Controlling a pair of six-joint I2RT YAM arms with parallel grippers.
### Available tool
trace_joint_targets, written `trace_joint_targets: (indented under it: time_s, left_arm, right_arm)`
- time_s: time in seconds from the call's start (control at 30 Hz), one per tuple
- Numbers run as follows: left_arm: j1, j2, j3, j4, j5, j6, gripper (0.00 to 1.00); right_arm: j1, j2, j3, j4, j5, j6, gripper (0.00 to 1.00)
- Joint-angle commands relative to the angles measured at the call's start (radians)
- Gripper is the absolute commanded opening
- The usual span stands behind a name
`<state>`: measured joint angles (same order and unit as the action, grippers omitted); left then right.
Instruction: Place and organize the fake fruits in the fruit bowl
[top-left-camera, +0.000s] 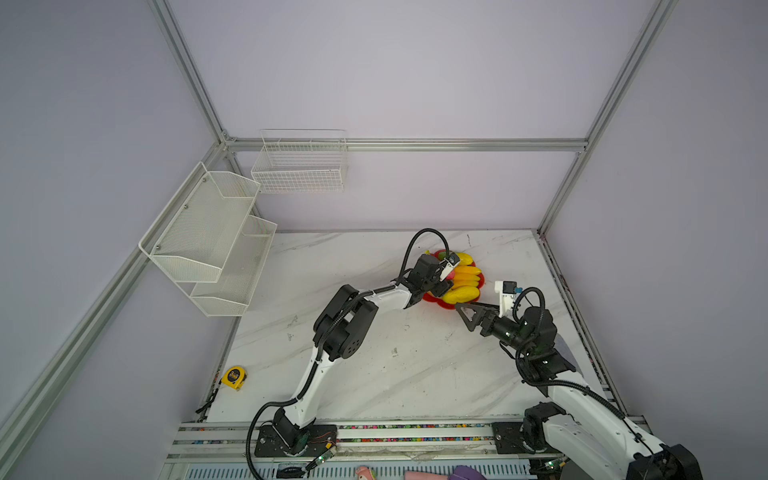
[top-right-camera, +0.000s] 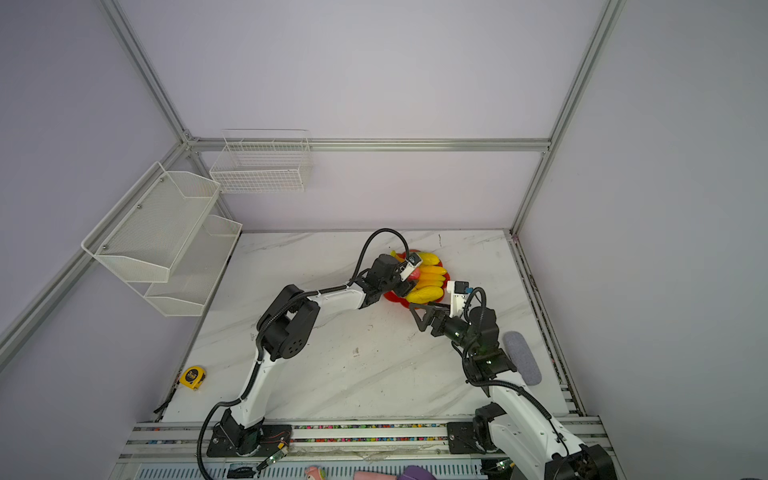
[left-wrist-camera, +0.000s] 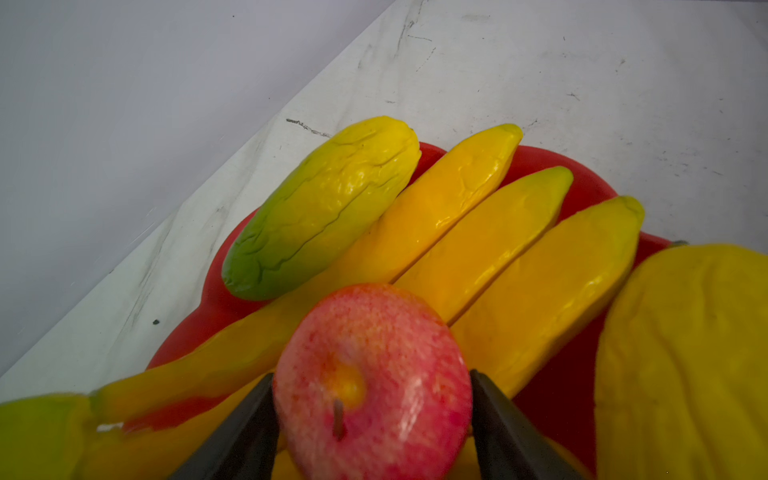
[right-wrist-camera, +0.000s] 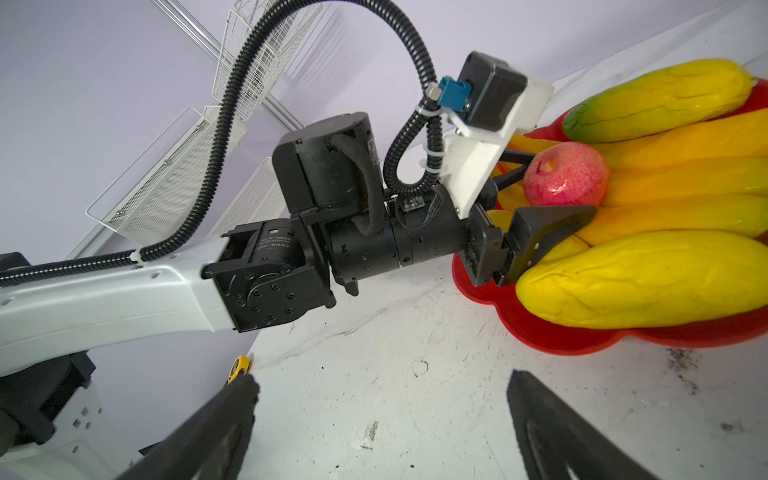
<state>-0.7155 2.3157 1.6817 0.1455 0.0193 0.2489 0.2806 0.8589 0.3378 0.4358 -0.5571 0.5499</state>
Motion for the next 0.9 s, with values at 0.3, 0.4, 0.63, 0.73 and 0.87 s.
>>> trace_joint_targets:
  time_s: [0.3, 0.4, 0.63, 0.73, 0.87]
  left_arm:
    - [0.002, -0.169, -0.025, 0.101, 0.044, 0.033, 0.78]
    - [0.003, -0.257, -0.090, 0.126, 0.038, 0.042, 0.81]
    - [0.003, -0.597, -0.467, 0.306, -0.100, 0.021, 1.00]
    - [0.013, -0.817, -0.745, 0.417, -0.242, -0.001, 1.00]
    - [0.057, -1.114, -1.093, 0.428, -0.565, -0.032, 1.00]
  right_arm:
    - [0.004, 0.027, 0.008, 0.033, 0.073, 0.047, 0.97]
    - [-0.012, 0.033, 0.046, -0.019, 0.160, 0.068, 0.97]
    - [-0.267, 0.086, 0.090, -0.062, 0.339, 0.129, 0.97]
    - [-0.305, 0.136, 0.070, -0.006, 0.550, 0.081, 0.97]
    - [-0.305, 0.158, -0.056, 0.239, 0.842, 0.041, 0.97]
